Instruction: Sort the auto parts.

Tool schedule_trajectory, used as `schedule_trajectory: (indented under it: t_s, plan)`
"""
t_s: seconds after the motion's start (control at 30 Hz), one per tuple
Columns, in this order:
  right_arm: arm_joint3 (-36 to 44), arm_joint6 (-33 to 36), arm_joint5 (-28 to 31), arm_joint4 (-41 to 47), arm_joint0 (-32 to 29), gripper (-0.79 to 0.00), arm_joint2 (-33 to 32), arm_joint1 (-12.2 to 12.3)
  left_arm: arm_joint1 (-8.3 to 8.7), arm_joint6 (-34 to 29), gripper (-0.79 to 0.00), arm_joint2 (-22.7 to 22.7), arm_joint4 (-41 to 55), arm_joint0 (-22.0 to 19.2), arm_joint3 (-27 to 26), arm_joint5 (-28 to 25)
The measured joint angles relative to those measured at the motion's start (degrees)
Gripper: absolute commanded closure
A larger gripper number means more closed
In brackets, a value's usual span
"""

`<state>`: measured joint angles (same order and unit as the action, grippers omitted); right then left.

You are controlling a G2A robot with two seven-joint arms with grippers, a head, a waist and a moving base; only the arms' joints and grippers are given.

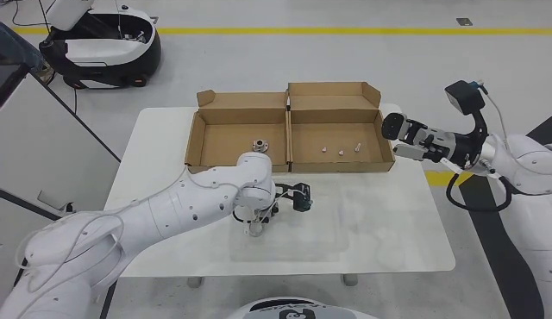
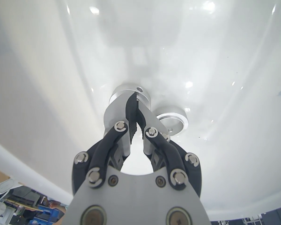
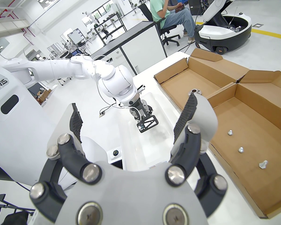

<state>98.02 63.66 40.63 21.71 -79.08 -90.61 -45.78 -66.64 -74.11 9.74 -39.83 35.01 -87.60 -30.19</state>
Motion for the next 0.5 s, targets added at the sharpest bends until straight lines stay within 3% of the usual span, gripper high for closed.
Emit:
schedule_trajectory:
  t_s: [0.23,0.27,0.33,0.5]
  plan:
    - [0.0,0.0,0.0,0.0,0.0,-0.785,0.0,0.0,-0.1,1.85,-0.102,0.0,0.73,0.66,-0.55,-1.84]
    - [0.0,0.0,0.0,0.0,0.0,-0.785,0.0,0.0,-0.12,1.9,-0.126,0.0,0.67,0.66,-0.57,-1.88]
    - [0.0,0.0,0.0,0.0,0.0,-0.785,0.0,0.0,-0.16,1.8,-0.256,0.0,0.58,0.38,-0.6,-1.79]
    - [0.0,0.0,0.0,0.0,0.0,-0.785,0.0,0.0,-0.01,0.85,-0.302,0.27,1.29,-0.87,-1.19,-0.83]
